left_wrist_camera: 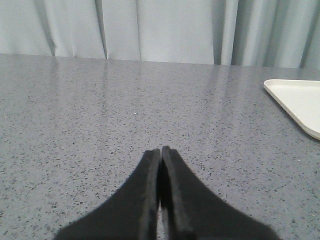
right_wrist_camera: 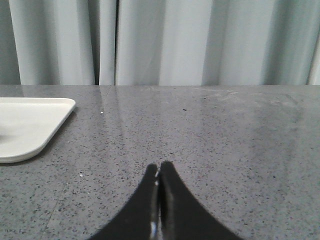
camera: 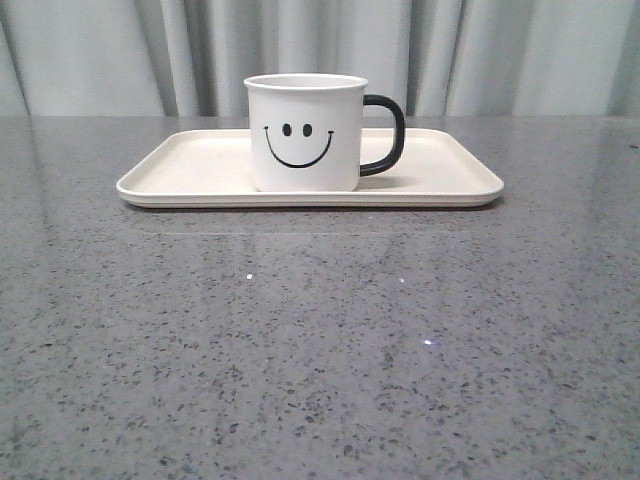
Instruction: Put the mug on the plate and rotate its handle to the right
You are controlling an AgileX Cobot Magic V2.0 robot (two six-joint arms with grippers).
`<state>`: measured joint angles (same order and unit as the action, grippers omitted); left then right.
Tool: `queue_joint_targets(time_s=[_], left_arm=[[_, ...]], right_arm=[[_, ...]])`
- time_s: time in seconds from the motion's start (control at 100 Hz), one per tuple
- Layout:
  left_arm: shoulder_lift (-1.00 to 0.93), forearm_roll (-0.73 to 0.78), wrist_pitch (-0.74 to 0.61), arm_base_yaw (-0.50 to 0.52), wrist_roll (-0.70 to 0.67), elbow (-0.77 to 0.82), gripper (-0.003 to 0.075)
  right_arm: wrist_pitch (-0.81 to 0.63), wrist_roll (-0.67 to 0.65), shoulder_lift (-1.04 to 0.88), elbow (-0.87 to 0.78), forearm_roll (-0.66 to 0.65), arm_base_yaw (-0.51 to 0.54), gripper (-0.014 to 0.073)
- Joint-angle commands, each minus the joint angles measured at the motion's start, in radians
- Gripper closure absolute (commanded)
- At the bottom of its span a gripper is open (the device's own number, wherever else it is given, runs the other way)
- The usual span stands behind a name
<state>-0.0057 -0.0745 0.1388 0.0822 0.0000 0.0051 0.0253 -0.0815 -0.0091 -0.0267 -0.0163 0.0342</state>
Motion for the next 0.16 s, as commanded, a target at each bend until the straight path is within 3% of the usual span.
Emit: queue_joint_targets(time_s=[0.0,0.15], left_arm=[[-0.032,0.0,-0.084,-0.002,0.0,0.004,0.0739],[-0.032,0.0,-0.084,-0.002,0.0,0.004,0.0739]], right_arm=[[-0.07,0.0,-0.022,0.0,-0.013,0.005,0.0662],[-0.07,0.0,-0.022,0.0,-0.013,0.005,0.0662]])
